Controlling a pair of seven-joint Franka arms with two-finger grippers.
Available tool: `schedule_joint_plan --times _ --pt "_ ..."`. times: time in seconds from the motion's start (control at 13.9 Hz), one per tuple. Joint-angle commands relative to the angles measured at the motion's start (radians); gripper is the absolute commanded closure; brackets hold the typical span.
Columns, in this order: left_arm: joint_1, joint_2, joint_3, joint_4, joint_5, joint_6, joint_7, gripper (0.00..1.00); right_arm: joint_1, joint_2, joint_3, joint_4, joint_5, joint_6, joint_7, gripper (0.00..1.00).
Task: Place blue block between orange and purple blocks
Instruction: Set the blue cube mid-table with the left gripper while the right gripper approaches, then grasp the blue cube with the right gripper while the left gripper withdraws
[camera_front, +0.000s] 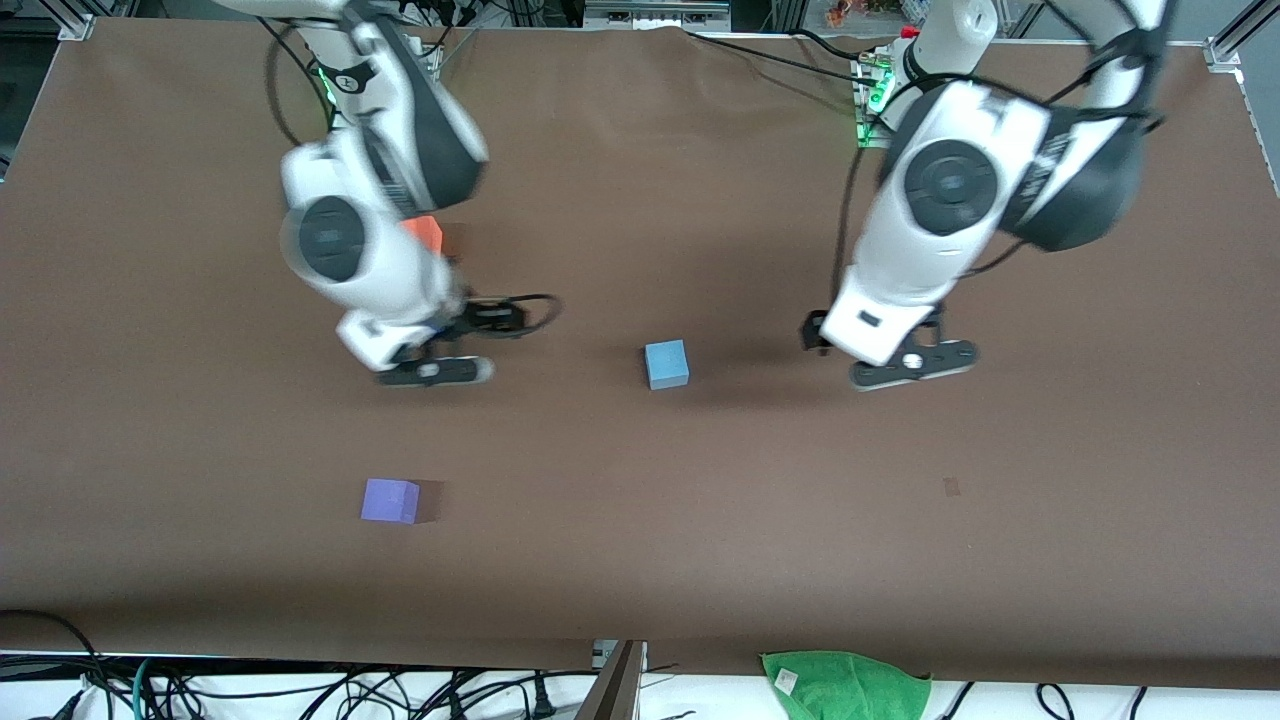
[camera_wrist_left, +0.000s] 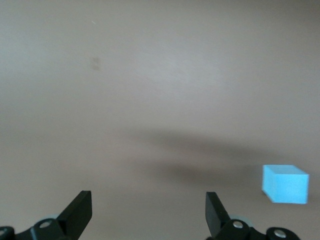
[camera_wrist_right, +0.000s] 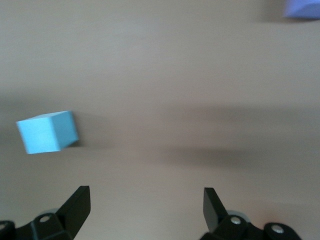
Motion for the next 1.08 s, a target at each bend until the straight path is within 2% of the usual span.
schedule_joint_plan --times 0.0,0.22,0.36,0.5,0.57,0.72,0.93,1.01 --pt "0.084 -0.104 -0.013 -0.028 0.007 -0.076 0.191 0.0 0.099 0.108 -0.014 0.075 -0.003 0.109 0.062 0.0" --pt "0.183 -0.176 -0.002 -0.028 -0.065 -0.136 0.367 0.0 0.183 0.207 -0.017 0.143 -0.017 0.208 0.09 0.0" --pt "0.245 -0.239 0.01 -0.054 -0.084 -0.143 0.456 0.0 0.231 0.273 -0.02 0.166 -0.084 0.266 0.146 0.0" --pt "0.266 -0.277 0.052 -0.087 -0.093 -0.136 0.496 0.0 0.255 0.329 -0.02 0.178 -0.139 0.323 0.197 0.0" --pt "0.265 -0.297 0.099 -0.12 -0.128 -0.117 0.528 0.0 0.271 0.352 -0.022 0.196 -0.142 0.332 0.216 0.0" --pt "0.265 -0.332 0.125 -0.211 -0.214 -0.039 0.585 0.0 0.288 0.387 -0.023 0.248 -0.15 0.332 0.225 0.0" --pt "0.265 -0.438 0.138 -0.353 -0.2 0.069 0.572 0.0 0.301 0.453 -0.028 0.331 -0.158 0.338 0.226 0.0" --pt "0.254 -0.451 0.179 -0.367 -0.199 0.084 0.576 0.0 0.301 0.467 -0.031 0.341 -0.178 0.349 0.226 0.0"
